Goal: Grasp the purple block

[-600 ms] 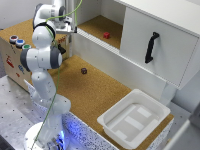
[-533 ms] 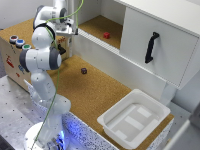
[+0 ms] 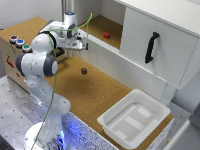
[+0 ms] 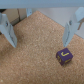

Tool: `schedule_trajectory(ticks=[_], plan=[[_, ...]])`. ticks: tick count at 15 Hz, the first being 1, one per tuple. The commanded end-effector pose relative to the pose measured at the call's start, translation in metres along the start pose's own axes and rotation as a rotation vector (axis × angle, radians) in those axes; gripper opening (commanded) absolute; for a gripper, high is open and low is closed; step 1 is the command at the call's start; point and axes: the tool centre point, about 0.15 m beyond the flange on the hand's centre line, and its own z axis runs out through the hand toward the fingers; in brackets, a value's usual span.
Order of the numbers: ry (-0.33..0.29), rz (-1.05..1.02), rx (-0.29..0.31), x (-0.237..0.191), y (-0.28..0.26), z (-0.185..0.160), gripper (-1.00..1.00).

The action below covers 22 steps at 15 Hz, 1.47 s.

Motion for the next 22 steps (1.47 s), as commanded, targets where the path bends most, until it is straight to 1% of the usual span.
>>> schedule_trajectory(ticks=[1, 3, 4, 7, 9, 11, 15, 20, 21, 22], plan=[[0.012, -0.131, -0.016, 0.022, 0.024, 0.056, 1.00], [0.009, -0.181, -0.021, 0.029, 0.035, 0.068, 1.00], [0.007, -0.205, -0.003, 0.033, 0.040, 0.073, 1.00], [-0.033, -0.287, 0.055, 0.038, 0.053, 0.093, 1.00], [-0.054, -0.338, 0.061, 0.037, 0.059, 0.102, 1.00], [-0.058, -0.374, 0.071, 0.035, 0.063, 0.109, 1.00], [-0.076, -0.461, 0.073, 0.031, 0.059, 0.125, 1.00], [-0.089, -0.464, 0.086, 0.033, 0.065, 0.136, 1.00], [-0.092, -0.459, 0.084, 0.033, 0.067, 0.139, -1.00], [-0.099, -0.453, 0.085, 0.035, 0.069, 0.142, -1.00]])
